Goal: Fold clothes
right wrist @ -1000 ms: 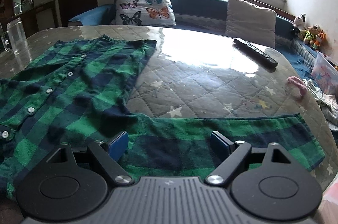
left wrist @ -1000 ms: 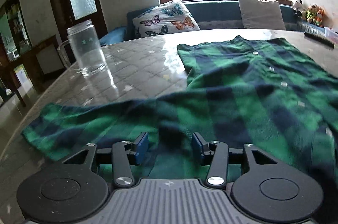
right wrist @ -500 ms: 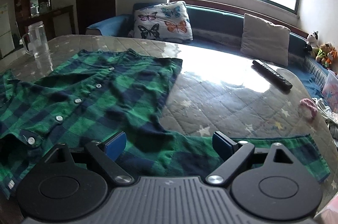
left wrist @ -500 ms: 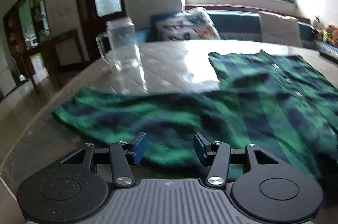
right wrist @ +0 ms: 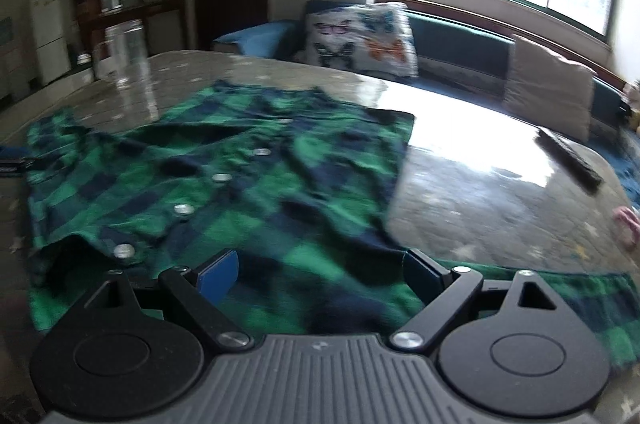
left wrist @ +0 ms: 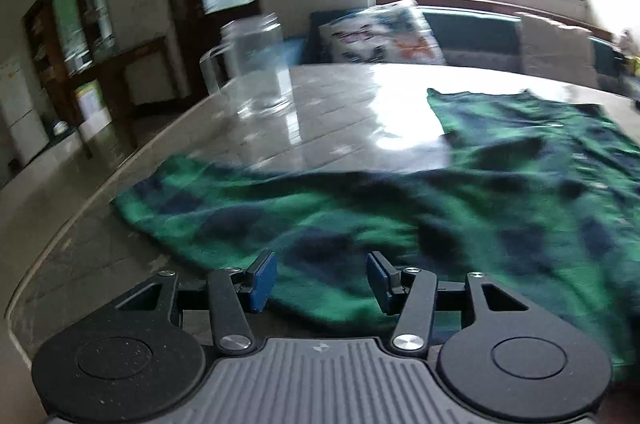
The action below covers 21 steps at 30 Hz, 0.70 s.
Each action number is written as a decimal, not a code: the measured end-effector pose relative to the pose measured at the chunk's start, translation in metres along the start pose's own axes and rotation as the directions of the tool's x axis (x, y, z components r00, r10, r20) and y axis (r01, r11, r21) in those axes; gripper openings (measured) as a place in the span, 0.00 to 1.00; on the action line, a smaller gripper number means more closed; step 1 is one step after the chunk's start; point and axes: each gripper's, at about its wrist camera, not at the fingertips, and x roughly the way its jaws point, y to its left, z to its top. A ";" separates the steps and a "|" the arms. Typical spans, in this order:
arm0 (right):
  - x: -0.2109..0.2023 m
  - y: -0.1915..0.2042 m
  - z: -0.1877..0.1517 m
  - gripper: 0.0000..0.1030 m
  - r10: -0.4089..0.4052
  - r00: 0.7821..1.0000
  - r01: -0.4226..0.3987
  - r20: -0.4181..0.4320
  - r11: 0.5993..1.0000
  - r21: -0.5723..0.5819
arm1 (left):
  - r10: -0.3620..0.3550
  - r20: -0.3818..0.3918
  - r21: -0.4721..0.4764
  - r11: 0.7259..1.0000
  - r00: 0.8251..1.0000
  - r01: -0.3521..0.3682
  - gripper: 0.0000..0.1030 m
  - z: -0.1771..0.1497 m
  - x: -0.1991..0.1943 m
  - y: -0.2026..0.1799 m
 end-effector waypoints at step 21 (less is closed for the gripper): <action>0.000 0.084 -0.037 0.89 0.116 0.992 -0.126 -0.055 0.960 -0.249 | -0.263 0.035 0.381 0.895 0.964 0.231 0.56 -0.026 -0.020 -0.138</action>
